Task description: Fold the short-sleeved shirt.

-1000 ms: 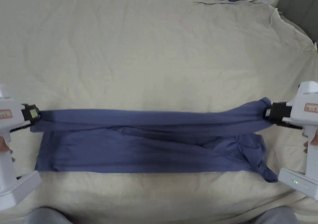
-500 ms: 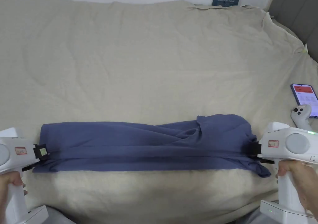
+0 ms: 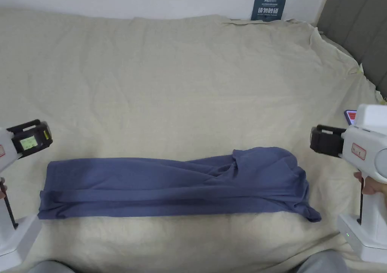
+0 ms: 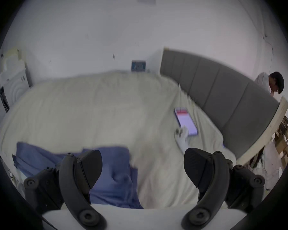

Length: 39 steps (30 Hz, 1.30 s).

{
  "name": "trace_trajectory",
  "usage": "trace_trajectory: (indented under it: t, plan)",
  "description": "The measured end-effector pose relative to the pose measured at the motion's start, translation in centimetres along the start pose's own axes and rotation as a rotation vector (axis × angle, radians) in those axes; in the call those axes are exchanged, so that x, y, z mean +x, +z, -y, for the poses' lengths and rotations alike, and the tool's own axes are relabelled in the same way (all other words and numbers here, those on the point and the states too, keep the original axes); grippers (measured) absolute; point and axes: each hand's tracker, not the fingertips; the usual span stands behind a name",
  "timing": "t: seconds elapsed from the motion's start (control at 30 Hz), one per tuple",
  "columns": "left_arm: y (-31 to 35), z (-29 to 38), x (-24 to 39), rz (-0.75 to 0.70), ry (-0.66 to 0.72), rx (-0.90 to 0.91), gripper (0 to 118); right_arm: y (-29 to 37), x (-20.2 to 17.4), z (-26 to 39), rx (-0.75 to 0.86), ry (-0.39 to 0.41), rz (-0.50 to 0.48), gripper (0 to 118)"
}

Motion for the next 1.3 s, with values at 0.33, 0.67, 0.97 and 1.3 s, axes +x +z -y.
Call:
trace_trajectory:
  t: [0.33, 0.67, 0.97, 1.3]
  plan:
    - [4.9, 1.9, 8.0, 0.139, -0.173, 0.315, 118, 5.0, -3.2, 0.6, 0.308, -0.022, -0.066, 105]
    - [5.8, 3.9, 9.6, 0.177, -0.177, 0.298, 55, 4.8, -3.8, 2.9, 0.288, -0.059, -0.136, 70]
    - [5.8, 4.2, 9.9, 0.180, -0.174, 0.279, 0, 5.3, -4.5, 3.4, 0.294, -0.080, -0.118, 1]
    - [6.2, 4.7, 10.1, 0.178, -0.186, 0.278, 0, 6.1, -5.4, 3.3, 0.303, -0.029, -0.088, 1]
